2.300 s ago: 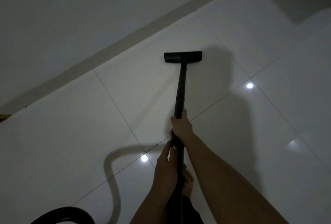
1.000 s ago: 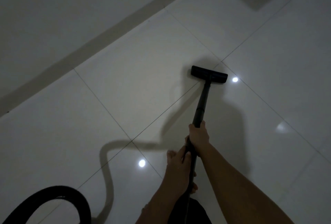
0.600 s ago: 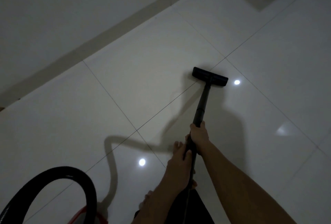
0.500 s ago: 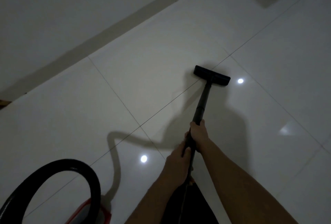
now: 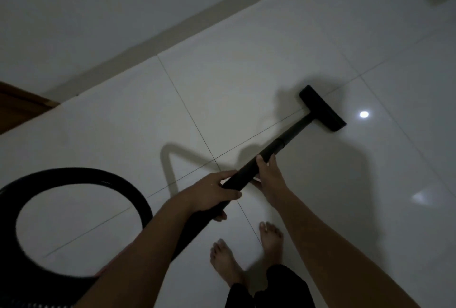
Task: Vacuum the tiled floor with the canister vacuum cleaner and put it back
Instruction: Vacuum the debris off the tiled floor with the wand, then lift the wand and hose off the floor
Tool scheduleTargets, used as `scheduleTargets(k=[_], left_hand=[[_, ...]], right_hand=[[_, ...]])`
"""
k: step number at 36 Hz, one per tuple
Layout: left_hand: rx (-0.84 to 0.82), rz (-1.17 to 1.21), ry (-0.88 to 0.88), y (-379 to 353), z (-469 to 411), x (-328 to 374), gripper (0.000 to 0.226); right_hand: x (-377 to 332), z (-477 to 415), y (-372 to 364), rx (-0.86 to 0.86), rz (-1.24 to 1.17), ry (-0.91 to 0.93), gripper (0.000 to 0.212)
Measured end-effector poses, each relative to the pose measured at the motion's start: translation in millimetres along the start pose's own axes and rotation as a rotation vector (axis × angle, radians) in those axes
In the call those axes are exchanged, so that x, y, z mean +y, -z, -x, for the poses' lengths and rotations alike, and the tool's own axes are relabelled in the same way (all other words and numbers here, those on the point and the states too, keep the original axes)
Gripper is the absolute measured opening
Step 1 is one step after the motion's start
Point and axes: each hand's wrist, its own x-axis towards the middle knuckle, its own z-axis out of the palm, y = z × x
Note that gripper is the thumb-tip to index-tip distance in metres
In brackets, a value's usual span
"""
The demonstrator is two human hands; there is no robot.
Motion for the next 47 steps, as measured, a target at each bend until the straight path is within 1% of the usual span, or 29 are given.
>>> scheduleTargets(k=[1, 3, 4, 6, 8, 10, 13, 15, 18, 20, 22, 23, 24, 26, 27, 29, 31, 32, 36, 39, 43, 47], left_hand=[[0.013, -0.013, 0.002, 6, -2, 1, 0.062], [0.049, -0.066, -0.005, 19, -4, 3, 0.063], [0.075, -0.116, -0.007, 26, -4, 5, 0.063], [0.127, -0.240, -0.009, 36, -3, 10, 0.062], [0.164, -0.343, -0.011, 43, -1, 15, 0.059], [0.192, -0.427, -0.021, 44, 1, 22, 0.057], [0.246, -0.533, -0.050, 42, 6, 32, 0.048], [0.291, -0.599, -0.063, 41, 7, 36, 0.038], [0.389, -0.691, -0.064, 41, 7, 39, 0.031], [0.532, -0.795, -0.054, 36, 5, 40, 0.034], [0.760, -0.825, -0.115, 22, 5, 39, 0.039], [0.886, -0.743, -0.194, 12, 7, 37, 0.040], [0.989, -0.609, -0.281, 2, 9, 33, 0.040], [1.134, -0.308, -0.386, -22, 15, 25, 0.037], [1.188, -0.157, -0.389, -34, 17, 21, 0.037], [1.258, 0.185, -0.309, -54, 20, 16, 0.042], [1.264, 0.497, -0.208, -67, 18, 16, 0.049], [1.267, 0.583, -0.191, -71, 17, 18, 0.053], [1.357, 0.715, -0.223, -74, 7, 19, 0.064], [1.424, 0.747, -0.249, -65, 1, 10, 0.066], [1.510, 0.816, -0.303, -41, -1, -16, 0.068], [1.532, 0.831, -0.371, -19, 11, -50, 0.074]], right_hand=[[1, 4, 0, 0.026, 0.145, 0.073, 0.059], [2, 11, 4, 0.100, 0.455, 0.286, 0.053], [2, 15, 6, 0.097, 0.540, 0.373, 0.051], [2, 18, 9, -0.010, 0.624, 0.521, 0.050], [1, 13, 12, -0.174, 0.707, 0.635, 0.053], [-2, 1, 13, -0.314, 0.735, 0.706, 0.053], [-11, -14, 6, -0.426, 0.853, 0.772, 0.057], [-20, -23, 0, -0.426, 0.967, 0.818, 0.054], [-31, -30, -7, -0.347, 1.110, 0.920, 0.048], [-34, -33, -11, -0.301, 1.156, 1.001, 0.045], [-34, -35, -14, -0.266, 1.153, 1.046, 0.043], [-33, -36, -16, -0.250, 1.147, 1.057, 0.043], [-32, -36, -18, -0.241, 1.146, 1.060, 0.043], [-31, -35, -20, -0.222, 1.157, 1.059, 0.043], [-31, -34, -21, -0.212, 1.162, 1.060, 0.043], [-30, -33, -22, -0.200, 1.169, 1.065, 0.042], [-28, -30, -25, -0.198, 1.176, 1.060, 0.043], [-28, -28, -26, -0.196, 1.175, 1.057, 0.043], [-19, -20, -41, -0.182, 1.168, 1.075, 0.043], [-10, -15, -57, -0.169, 1.162, 1.059, 0.043], [17, -3, -77, -0.146, 1.136, 1.084, 0.042], [48, 9, -102, -0.095, 1.126, 1.107, 0.043]])
